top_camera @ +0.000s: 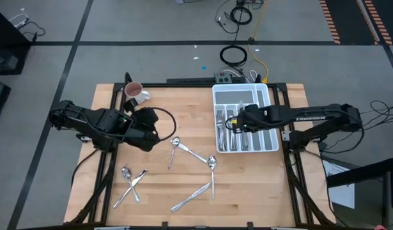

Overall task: Sort silverware
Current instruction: Put the silver table knife into the silverware tray

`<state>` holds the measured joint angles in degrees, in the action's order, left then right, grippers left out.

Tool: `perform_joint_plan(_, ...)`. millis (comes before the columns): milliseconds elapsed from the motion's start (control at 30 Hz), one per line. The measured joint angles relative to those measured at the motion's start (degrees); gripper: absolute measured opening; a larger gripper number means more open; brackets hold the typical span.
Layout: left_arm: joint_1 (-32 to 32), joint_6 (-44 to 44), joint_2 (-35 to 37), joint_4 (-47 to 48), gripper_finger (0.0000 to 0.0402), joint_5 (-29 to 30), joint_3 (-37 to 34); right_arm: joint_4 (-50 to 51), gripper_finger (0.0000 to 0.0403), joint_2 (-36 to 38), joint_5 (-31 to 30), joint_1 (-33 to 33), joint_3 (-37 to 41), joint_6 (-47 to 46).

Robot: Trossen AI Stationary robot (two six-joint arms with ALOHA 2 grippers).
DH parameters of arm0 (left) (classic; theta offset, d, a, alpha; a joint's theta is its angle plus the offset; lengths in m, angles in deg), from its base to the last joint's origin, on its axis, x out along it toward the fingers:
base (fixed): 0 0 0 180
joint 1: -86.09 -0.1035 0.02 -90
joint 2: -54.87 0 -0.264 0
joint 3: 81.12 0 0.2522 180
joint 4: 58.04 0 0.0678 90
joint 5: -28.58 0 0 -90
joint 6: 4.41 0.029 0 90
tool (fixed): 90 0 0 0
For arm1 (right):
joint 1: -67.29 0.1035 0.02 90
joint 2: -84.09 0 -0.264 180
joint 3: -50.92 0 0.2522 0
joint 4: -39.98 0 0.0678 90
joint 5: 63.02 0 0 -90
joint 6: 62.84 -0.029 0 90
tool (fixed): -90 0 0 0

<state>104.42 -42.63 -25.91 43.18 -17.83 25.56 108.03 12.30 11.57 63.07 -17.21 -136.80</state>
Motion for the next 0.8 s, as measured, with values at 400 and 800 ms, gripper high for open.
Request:
perform_joint_plan(400,0.00,-0.40,0.00,0.02,0.0116,-0.02,0.00,-7.83,0.0000,-1.51,4.44,-7.33,8.59,7.05)
perform_joint_plan(800,0.00,-0.48,0.01,-0.01,0.0116,-0.15,0.00,-16.08,0.0000,-1.51,7.58,-11.25,14.16,8.62)
